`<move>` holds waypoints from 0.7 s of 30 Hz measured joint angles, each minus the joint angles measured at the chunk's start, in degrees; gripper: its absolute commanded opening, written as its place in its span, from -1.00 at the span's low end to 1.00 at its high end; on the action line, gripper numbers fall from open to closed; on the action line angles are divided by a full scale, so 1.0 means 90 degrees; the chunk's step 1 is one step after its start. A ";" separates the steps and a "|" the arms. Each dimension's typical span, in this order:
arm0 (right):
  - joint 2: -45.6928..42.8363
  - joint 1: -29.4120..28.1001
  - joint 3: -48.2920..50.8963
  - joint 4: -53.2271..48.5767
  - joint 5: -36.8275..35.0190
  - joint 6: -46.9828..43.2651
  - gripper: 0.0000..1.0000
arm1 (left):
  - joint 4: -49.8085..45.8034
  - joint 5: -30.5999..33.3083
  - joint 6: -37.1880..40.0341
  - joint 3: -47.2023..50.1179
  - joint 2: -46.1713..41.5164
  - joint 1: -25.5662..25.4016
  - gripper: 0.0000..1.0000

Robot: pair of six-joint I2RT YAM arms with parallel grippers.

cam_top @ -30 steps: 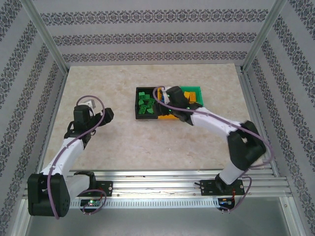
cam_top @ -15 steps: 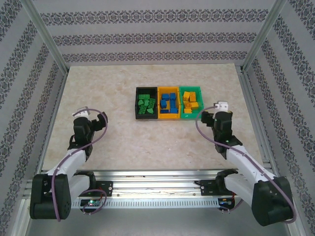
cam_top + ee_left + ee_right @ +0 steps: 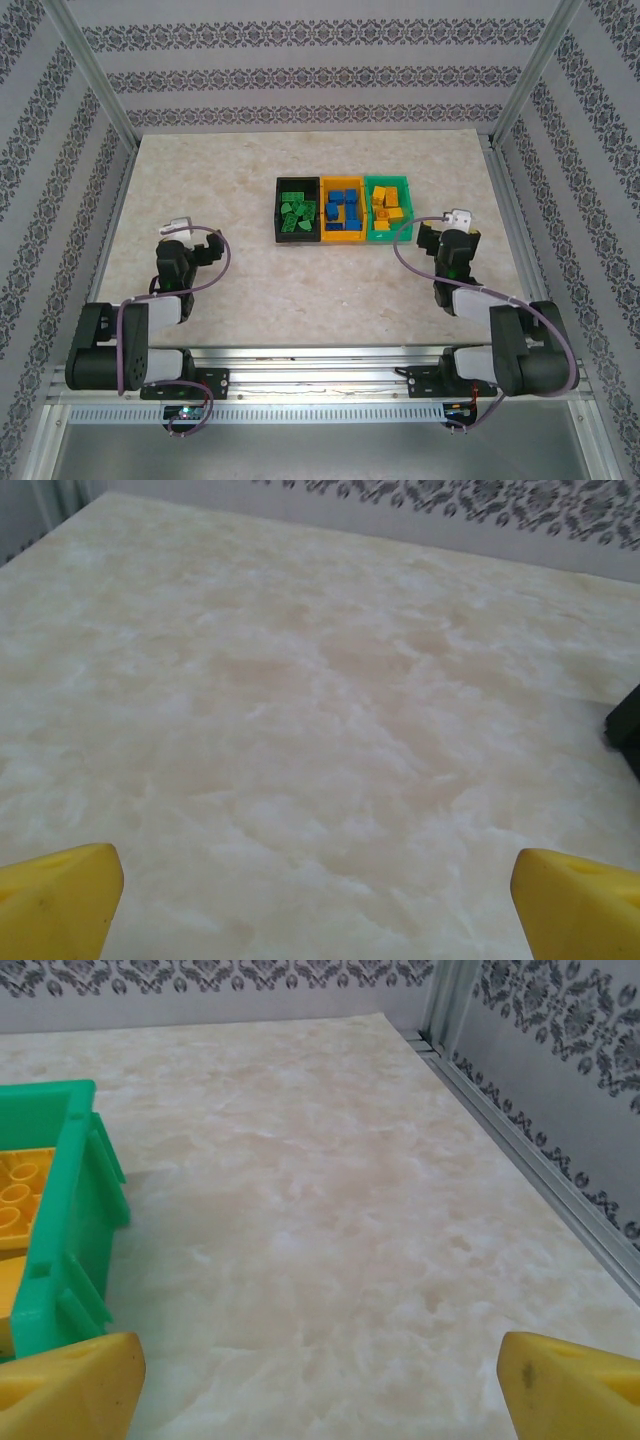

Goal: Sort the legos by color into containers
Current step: Reset both arms

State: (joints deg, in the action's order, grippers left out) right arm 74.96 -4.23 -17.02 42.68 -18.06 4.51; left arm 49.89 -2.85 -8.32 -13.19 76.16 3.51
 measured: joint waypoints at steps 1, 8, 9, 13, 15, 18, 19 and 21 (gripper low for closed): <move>0.0107 0.0000 0.0007 0.0185 0.0036 -0.0024 0.83 | 0.0257 -0.0034 0.0070 0.0007 0.0134 0.0000 0.99; 0.1197 0.0041 0.0027 0.1367 0.0459 -0.0182 0.86 | 0.2103 -0.0233 0.0330 0.0146 0.1853 0.0000 0.99; 0.1353 0.0041 0.0017 0.1450 0.0503 -0.0202 0.86 | 0.2127 -0.0228 0.0335 0.0177 0.1940 0.0000 0.99; 0.1440 0.0041 -0.0070 0.1387 0.0614 -0.0214 0.97 | 0.2125 -0.0160 0.0352 0.0092 0.1875 0.0000 0.99; 0.1440 0.0041 -0.0117 0.1440 0.0634 -0.0231 0.96 | 0.2057 -0.0158 0.0355 -0.0044 0.1829 0.0000 0.99; 0.1440 0.0041 -0.0146 0.1479 0.0644 -0.0236 0.96 | 0.2011 -0.0158 0.0355 -0.0202 0.1785 0.0000 0.99; 0.1440 0.0041 -0.0148 0.1479 0.0644 -0.0236 0.96 | 0.1991 -0.0160 0.0355 -0.0226 0.1778 0.0000 0.99; 0.1440 0.0041 -0.0148 0.1479 0.0644 -0.0236 0.96 | 0.1950 -0.0158 0.0355 -0.0236 0.1778 0.0002 0.99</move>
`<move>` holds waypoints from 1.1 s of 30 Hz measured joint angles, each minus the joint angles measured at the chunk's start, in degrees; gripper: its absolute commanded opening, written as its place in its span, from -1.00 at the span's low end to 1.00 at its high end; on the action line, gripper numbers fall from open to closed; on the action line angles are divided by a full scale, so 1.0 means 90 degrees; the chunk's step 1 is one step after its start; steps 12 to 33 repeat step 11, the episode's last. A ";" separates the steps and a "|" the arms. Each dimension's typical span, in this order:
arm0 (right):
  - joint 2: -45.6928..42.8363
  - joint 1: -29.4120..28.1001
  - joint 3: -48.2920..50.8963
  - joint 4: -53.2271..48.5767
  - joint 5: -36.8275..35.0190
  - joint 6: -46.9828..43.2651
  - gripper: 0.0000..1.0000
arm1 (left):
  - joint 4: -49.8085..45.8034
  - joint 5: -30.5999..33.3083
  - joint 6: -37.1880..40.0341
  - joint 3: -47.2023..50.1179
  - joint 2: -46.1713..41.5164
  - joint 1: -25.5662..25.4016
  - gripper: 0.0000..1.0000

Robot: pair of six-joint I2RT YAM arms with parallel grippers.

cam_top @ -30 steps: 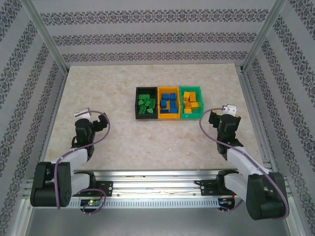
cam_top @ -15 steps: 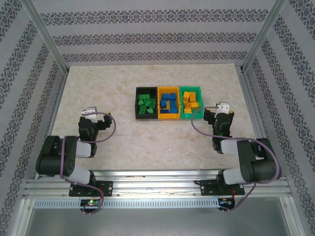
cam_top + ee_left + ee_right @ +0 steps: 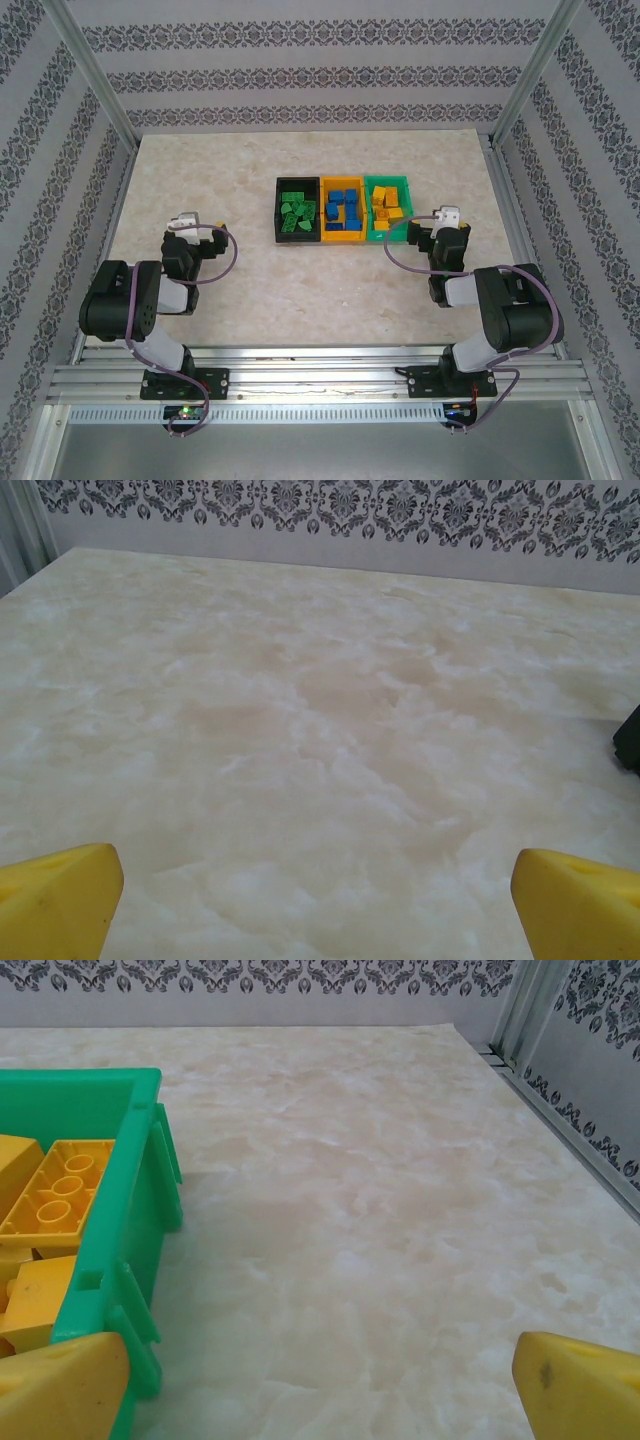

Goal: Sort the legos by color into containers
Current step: Reset both arms

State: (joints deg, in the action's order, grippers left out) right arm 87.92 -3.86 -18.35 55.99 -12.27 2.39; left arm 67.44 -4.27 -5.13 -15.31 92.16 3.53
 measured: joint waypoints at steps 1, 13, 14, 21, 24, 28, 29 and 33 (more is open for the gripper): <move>0.0000 0.0000 -0.0002 0.0000 0.0000 -0.0002 0.96 | -0.0036 -0.0002 0.0000 0.0000 0.0000 -0.0002 0.99; 0.0000 0.0044 -0.0002 0.0000 0.0491 -0.0124 0.97 | -0.0308 -0.0024 0.0027 -0.0124 -0.0002 0.0000 0.99; 0.0000 0.0044 -0.0002 0.0000 0.0491 -0.0124 0.97 | -0.0308 -0.0024 0.0027 -0.0124 -0.0002 0.0000 0.99; 0.0000 0.0044 -0.0002 0.0000 0.0491 -0.0124 0.97 | -0.0308 -0.0024 0.0027 -0.0124 -0.0002 0.0000 0.99; 0.0000 0.0044 -0.0002 0.0000 0.0491 -0.0124 0.97 | -0.0308 -0.0024 0.0027 -0.0124 -0.0002 0.0000 0.99; 0.0000 0.0044 -0.0002 0.0000 0.0491 -0.0124 0.97 | -0.0308 -0.0024 0.0027 -0.0124 -0.0002 0.0000 0.99; 0.0000 0.0044 -0.0002 0.0000 0.0491 -0.0124 0.97 | -0.0308 -0.0024 0.0027 -0.0124 -0.0002 0.0000 0.99; 0.0000 0.0044 -0.0002 0.0000 0.0491 -0.0124 0.97 | -0.0308 -0.0024 0.0027 -0.0124 -0.0002 0.0000 0.99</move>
